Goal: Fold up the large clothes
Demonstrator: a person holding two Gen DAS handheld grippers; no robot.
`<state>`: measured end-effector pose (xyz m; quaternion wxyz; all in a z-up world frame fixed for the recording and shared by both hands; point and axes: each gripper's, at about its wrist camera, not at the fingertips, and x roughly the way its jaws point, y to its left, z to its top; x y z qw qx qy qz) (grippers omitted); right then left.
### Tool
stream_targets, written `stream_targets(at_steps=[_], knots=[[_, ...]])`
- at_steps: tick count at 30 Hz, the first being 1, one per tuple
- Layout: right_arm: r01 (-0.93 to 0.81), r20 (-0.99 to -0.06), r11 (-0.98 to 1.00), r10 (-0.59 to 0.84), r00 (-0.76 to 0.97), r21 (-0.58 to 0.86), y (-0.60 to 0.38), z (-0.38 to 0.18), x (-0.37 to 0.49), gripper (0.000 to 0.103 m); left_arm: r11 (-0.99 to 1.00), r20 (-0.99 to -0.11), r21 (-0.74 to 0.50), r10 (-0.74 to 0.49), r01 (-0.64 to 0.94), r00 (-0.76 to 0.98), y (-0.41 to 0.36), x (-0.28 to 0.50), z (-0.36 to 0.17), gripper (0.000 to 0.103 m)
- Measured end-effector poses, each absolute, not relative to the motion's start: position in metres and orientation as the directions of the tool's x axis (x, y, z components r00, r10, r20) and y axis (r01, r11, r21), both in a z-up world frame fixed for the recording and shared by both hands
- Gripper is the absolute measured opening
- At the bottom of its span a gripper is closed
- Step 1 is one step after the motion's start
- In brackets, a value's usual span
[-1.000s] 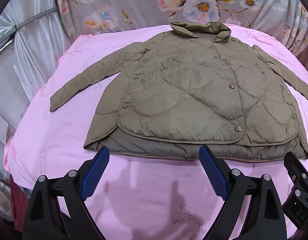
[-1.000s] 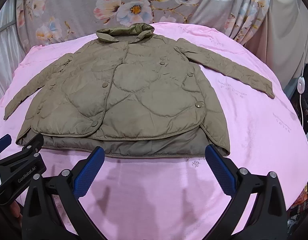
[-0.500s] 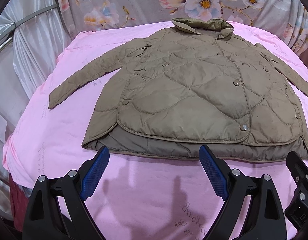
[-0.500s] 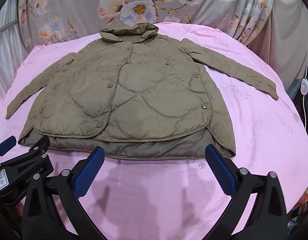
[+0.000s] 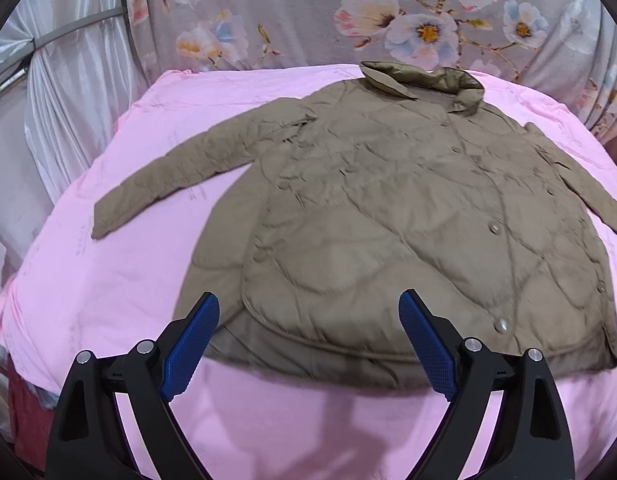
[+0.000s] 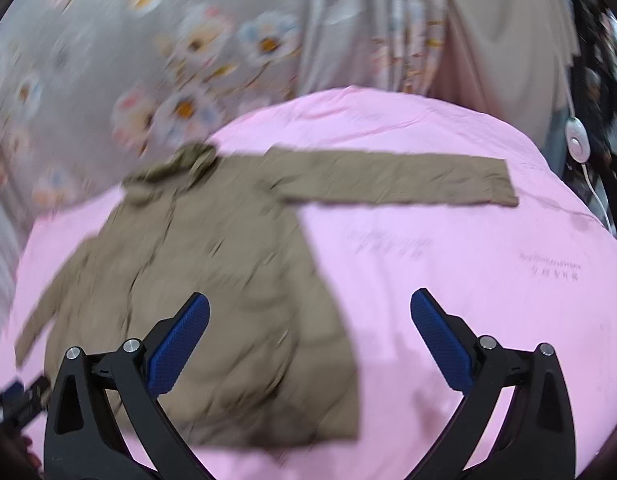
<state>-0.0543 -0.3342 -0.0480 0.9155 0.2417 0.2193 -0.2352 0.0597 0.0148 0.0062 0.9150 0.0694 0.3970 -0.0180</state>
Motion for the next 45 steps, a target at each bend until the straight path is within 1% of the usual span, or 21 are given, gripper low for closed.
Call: stream_targets(at_steps=[3, 6, 10, 14, 20, 25, 26, 27, 28, 30, 31, 32, 33, 34, 35, 37, 39, 41, 42, 45], knots=[[0.602, -0.509, 0.688, -0.377, 0.774, 0.405, -0.396, -0.053, -0.046, 0.098, 0.991, -0.706, 0.120, 0.045, 0.057, 0.706, 0.021, 0.077, 0.011, 0.089], [0.645, -0.507, 0.626, -0.420, 0.753, 0.438, -0.444, -0.064, -0.038, 0.098, 0.992, -0.696, 0.120, 0.062, 0.030, 0.716, 0.024, 0.097, 0.010, 0.089], [0.688, -0.539, 0.556, -0.439, 0.719, 0.467, -0.494, -0.083, -0.027, 0.098, 0.981, -0.673, 0.190, 0.147, -0.023, 0.725, 0.018, 0.122, 0.002, 0.089], [0.716, -0.565, 0.495, -0.444, 0.696, 0.493, -0.531, -0.103, -0.020, 0.098, 0.982, -0.695, 0.182, 0.165, -0.050, 0.700, 0.019, 0.140, -0.007, 0.089], [0.732, -0.606, 0.356, -0.411, 0.681, 0.581, -0.571, -0.141, -0.011, 0.098, 0.972, -0.697, 0.216, 0.221, -0.094, 0.682, 0.025, 0.154, -0.018, 0.089], [0.733, -0.591, 0.362, -0.434, 0.680, 0.576, -0.572, -0.142, 0.001, 0.097, 0.973, -0.710, 0.206, 0.221, -0.103, 0.668, 0.033, 0.161, -0.025, 0.089], [0.719, -0.580, 0.366, -0.428, 0.694, 0.591, -0.574, -0.142, 0.003, 0.081, 0.974, -0.711, 0.205, 0.219, -0.101, 0.669, 0.033, 0.161, -0.026, 0.089], [0.717, -0.580, 0.365, -0.424, 0.696, 0.594, -0.576, -0.143, 0.006, 0.070, 0.974, -0.710, 0.205, 0.218, -0.099, 0.670, 0.034, 0.162, -0.027, 0.089], [0.721, -0.589, 0.357, -0.417, 0.692, 0.594, -0.579, -0.144, 0.009, 0.062, 0.974, -0.710, 0.205, 0.216, -0.096, 0.670, 0.035, 0.162, -0.028, 0.089], [0.709, -0.577, 0.341, -0.416, 0.702, 0.617, -0.585, -0.144, 0.013, 0.047, 0.975, -0.714, 0.200, 0.211, -0.094, 0.668, 0.038, 0.164, -0.030, 0.089], [0.702, -0.577, 0.334, -0.405, 0.709, 0.629, -0.588, -0.145, 0.015, 0.030, 0.977, -0.717, 0.193, 0.206, -0.094, 0.666, 0.041, 0.165, -0.030, 0.089], [0.692, -0.577, 0.322, -0.387, 0.719, 0.647, -0.592, -0.145, 0.018, 0.019, 0.978, -0.720, 0.185, 0.201, -0.096, 0.665, 0.043, 0.165, -0.030, 0.089], [0.678, -0.570, 0.302, -0.375, 0.731, 0.670, -0.595, -0.145, 0.020, 0.015, 0.980, -0.722, 0.176, 0.196, -0.098, 0.663, 0.045, 0.166, -0.030, 0.089], [0.668, -0.561, 0.289, -0.375, 0.738, 0.686, -0.596, -0.142, 0.022, 0.006, 0.981, -0.724, 0.167, 0.190, -0.099, 0.663, 0.047, 0.166, -0.030, 0.089], [0.653, -0.541, 0.294, -0.382, 0.750, 0.698, -0.595, -0.134, 0.024, 0.004, 0.982, -0.723, 0.160, 0.186, -0.101, 0.665, 0.049, 0.166, -0.030, 0.089], [0.617, -0.479, 0.364, -0.403, 0.780, 0.698, -0.581, -0.104, 0.032, 0.003, 0.982, -0.720, 0.159, 0.187, -0.103, 0.668, 0.053, 0.167, -0.029, 0.089], [0.542, -0.388, 0.501, -0.385, 0.838, 0.674, -0.550, -0.060, 0.050, 0.002, 0.982, -0.721, 0.156, 0.185, -0.104, 0.668, 0.056, 0.169, -0.030, 0.089], [0.444, -0.311, 0.630, -0.318, 0.896, 0.637, -0.511, -0.020, 0.071, 0.002, 0.983, -0.726, 0.151, 0.185, -0.109, 0.663, 0.061, 0.171, -0.032, 0.089], [0.373, -0.269, 0.705, -0.260, 0.927, 0.604, -0.482, 0.002, 0.086, 0.002, 0.982, -0.728, 0.148, 0.186, -0.113, 0.660, 0.064, 0.172, -0.032, 0.089], [0.173, -0.204, 0.848, -0.079, 0.976, 0.501, -0.396, 0.043, 0.128, 0.002, 0.983, -0.733, 0.135, 0.185, -0.127, 0.655, 0.074, 0.171, -0.033, 0.089]])
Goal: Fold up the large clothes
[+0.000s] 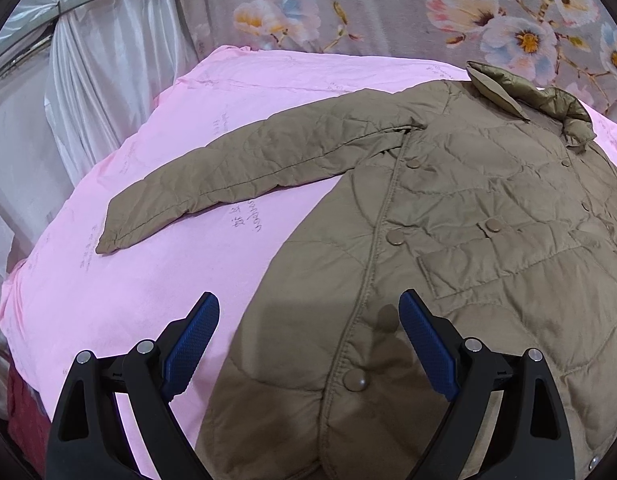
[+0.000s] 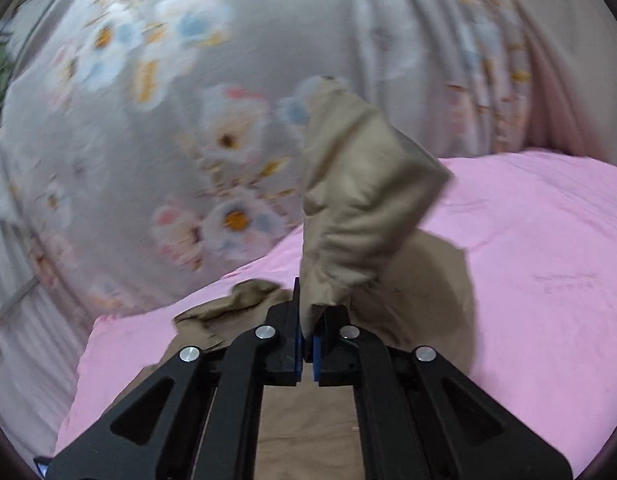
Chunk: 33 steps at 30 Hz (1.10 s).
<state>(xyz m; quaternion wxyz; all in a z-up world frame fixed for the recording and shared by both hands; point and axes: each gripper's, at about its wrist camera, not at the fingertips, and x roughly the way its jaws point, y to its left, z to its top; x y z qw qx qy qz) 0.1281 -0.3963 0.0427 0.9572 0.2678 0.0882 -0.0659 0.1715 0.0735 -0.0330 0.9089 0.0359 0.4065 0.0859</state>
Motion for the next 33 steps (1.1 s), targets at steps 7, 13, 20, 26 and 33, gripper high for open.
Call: stream_targets(at_steps=[7, 13, 20, 26, 33], knots=[[-0.164, -0.289, 0.915, 0.281, 0.915, 0.369, -0.211, 0.022, 0.218, 0.008, 0.986, -0.746, 0.075, 0.155, -0.150, 0.647, 0.100, 0.173, -0.028, 0.089], [-0.187, -0.308, 0.902, 0.318, 0.897, 0.389, -0.167, -0.020, 0.208, 0.057, 0.995, -0.721, -0.020, 0.056, -0.102, 0.691, 0.104, 0.179, -0.007, 0.089], [0.153, -0.381, 0.788, 0.109, 0.918, 0.596, -0.293, -0.050, 0.168, 0.060, 0.965, -0.741, -0.263, -0.212, 0.014, 0.638, 0.066, 0.227, 0.001, 0.089], [0.364, -0.499, 0.657, 0.021, 0.867, 0.660, -0.378, -0.094, 0.167, 0.060, 0.920, -0.788, -0.387, -0.291, -0.069, 0.542, 0.028, 0.263, -0.029, 0.089], [0.346, -0.480, 0.573, 0.097, 0.872, 0.743, -0.410, -0.108, 0.213, 0.056, 0.944, -0.802, -0.330, -0.274, -0.012, 0.530, -0.006, 0.289, -0.032, 0.020]])
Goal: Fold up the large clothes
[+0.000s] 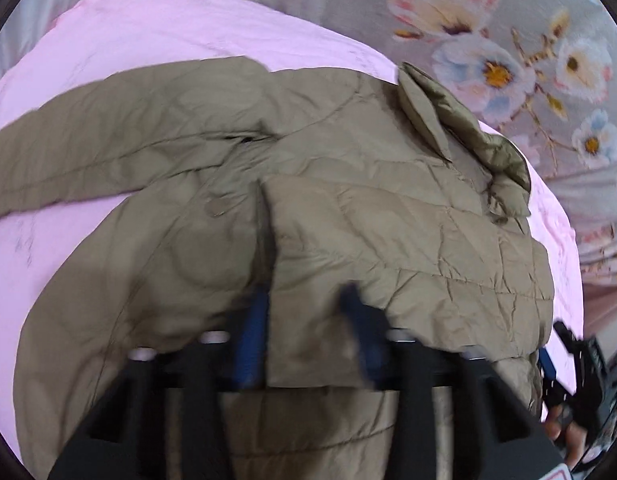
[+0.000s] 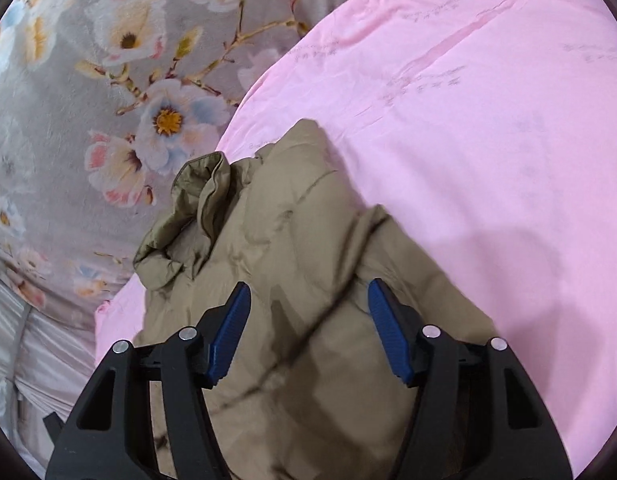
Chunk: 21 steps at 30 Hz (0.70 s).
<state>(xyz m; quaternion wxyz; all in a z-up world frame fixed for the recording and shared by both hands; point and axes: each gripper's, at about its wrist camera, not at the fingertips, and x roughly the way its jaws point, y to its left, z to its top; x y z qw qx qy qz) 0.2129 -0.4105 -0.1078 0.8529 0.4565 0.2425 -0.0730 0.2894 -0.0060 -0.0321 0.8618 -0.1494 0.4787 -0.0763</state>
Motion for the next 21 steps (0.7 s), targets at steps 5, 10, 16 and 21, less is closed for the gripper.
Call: stream_targets(at_steps=[5, 10, 16, 21], knots=[[0.295, -0.412, 0.553, 0.096, 0.906, 0.779, -0.418, -0.095, 0.225, 0.004, 0.951, -0.742, -0.293, -0.293, 0.101, 0.603, -0.014, 0.301, -0.002, 0.002], [0.326, -0.424, 0.713, -0.045, 0.905, 0.620, -0.402, -0.067, 0.215, 0.004, 0.983, -0.765, -0.147, -0.185, 0.111, 0.617, -0.028, 0.310, -0.013, 0.001], [0.410, -0.607, 0.748, -0.012, 0.795, 0.522, -0.397, -0.109, 0.244, 0.004, 0.993, -0.788, -0.060, -0.108, 0.100, 0.607, -0.035, 0.309, -0.053, 0.003], [0.443, -0.620, 0.765, -0.073, 0.781, 0.468, -0.386, -0.101, 0.230, 0.017, 0.995, -0.774, -0.043, -0.093, 0.094, 0.626, -0.038, 0.309, -0.055, 0.008]])
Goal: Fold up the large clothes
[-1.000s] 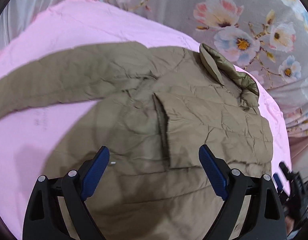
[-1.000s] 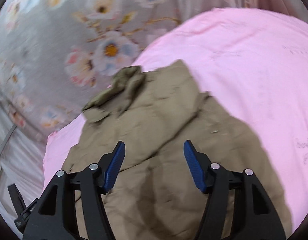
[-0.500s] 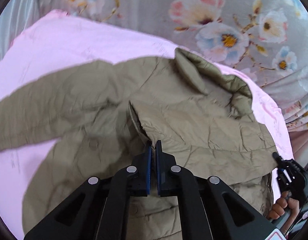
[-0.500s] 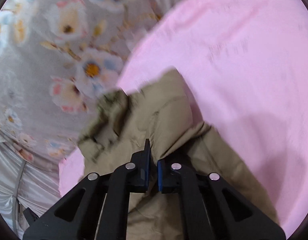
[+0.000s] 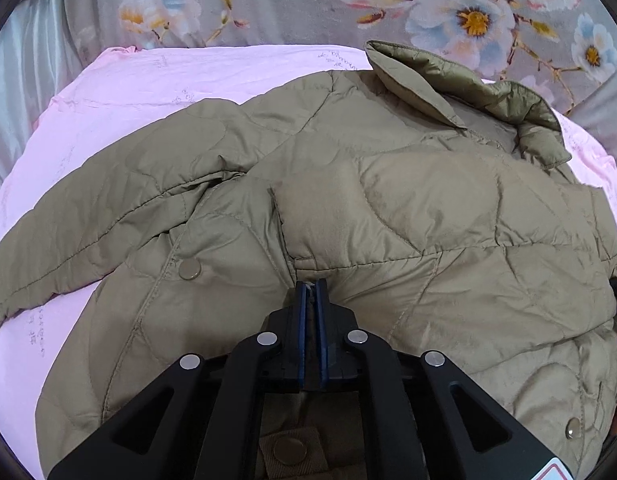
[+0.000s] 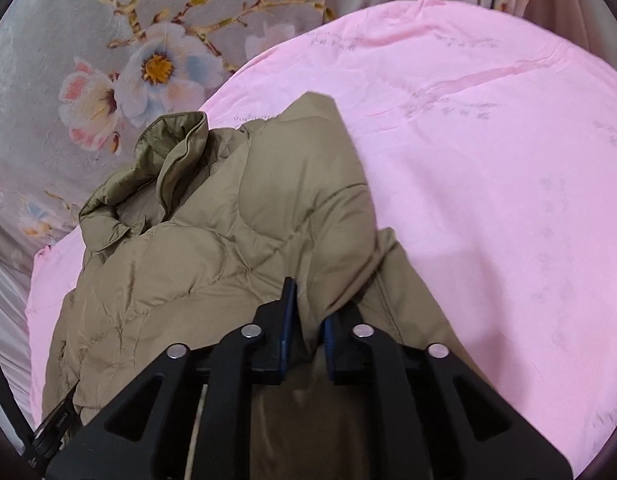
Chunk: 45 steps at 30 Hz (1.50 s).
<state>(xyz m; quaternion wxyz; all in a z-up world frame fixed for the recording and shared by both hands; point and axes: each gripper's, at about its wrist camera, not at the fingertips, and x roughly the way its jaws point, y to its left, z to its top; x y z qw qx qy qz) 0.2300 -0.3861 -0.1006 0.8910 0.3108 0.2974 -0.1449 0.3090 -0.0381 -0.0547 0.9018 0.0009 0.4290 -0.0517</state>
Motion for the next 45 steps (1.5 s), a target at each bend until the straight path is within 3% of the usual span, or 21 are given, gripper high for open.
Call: stream_targets(at_steps=[3, 6, 10, 17, 28, 39, 42, 44, 45], knots=[[0.473, -0.550, 0.762, -0.186, 0.814, 0.442, -0.370, -0.079, 0.184, 0.020, 0.994, -0.771, -0.061, -0.106, 0.093, 0.628, -0.026, 0.301, -0.042, 0.013], [0.415, -0.485, 0.811, -0.190, 0.854, 0.412, -0.346, -0.056, 0.170, 0.020, 0.996, -0.734, -0.064, -0.086, 0.058, 0.674, -0.019, 0.287, -0.017, 0.025], [0.277, -0.480, 0.902, -0.092, 0.873, 0.331, -0.291, -0.036, 0.202, 0.019, 0.996, -0.690, -0.039, -0.085, 0.080, 0.719, -0.044, 0.282, 0.008, 0.055], [0.264, -0.640, 0.923, -0.025, 0.768, 0.280, -0.254, -0.079, 0.256, 0.019, 0.995, -0.777, 0.014, -0.053, 0.101, 0.627, -0.082, 0.306, -0.039, 0.058], [0.282, -0.664, 0.941, -0.089, 0.742, 0.189, -0.240, -0.094, 0.261, 0.018, 0.994, -0.747, 0.068, -0.009, 0.090, 0.665, -0.089, 0.305, -0.061, 0.061], [0.299, -0.678, 0.947, -0.144, 0.721, 0.117, -0.231, -0.091, 0.263, 0.023, 0.995, -0.751, 0.035, -0.037, 0.096, 0.659, -0.083, 0.304, -0.057, 0.062], [0.324, -0.672, 0.942, -0.181, 0.718, 0.092, -0.227, -0.079, 0.249, 0.045, 0.993, -0.758, -0.024, -0.093, 0.115, 0.646, -0.065, 0.289, -0.043, 0.064], [0.325, -0.612, 0.938, -0.189, 0.768, 0.118, -0.220, -0.065, 0.224, 0.067, 0.989, -0.748, -0.101, -0.145, 0.105, 0.647, -0.037, 0.273, -0.028, 0.071], [0.316, -0.587, 0.941, -0.188, 0.788, 0.124, -0.214, -0.057, 0.212, 0.070, 0.987, -0.743, -0.129, -0.159, 0.094, 0.650, -0.022, 0.267, -0.022, 0.071]])
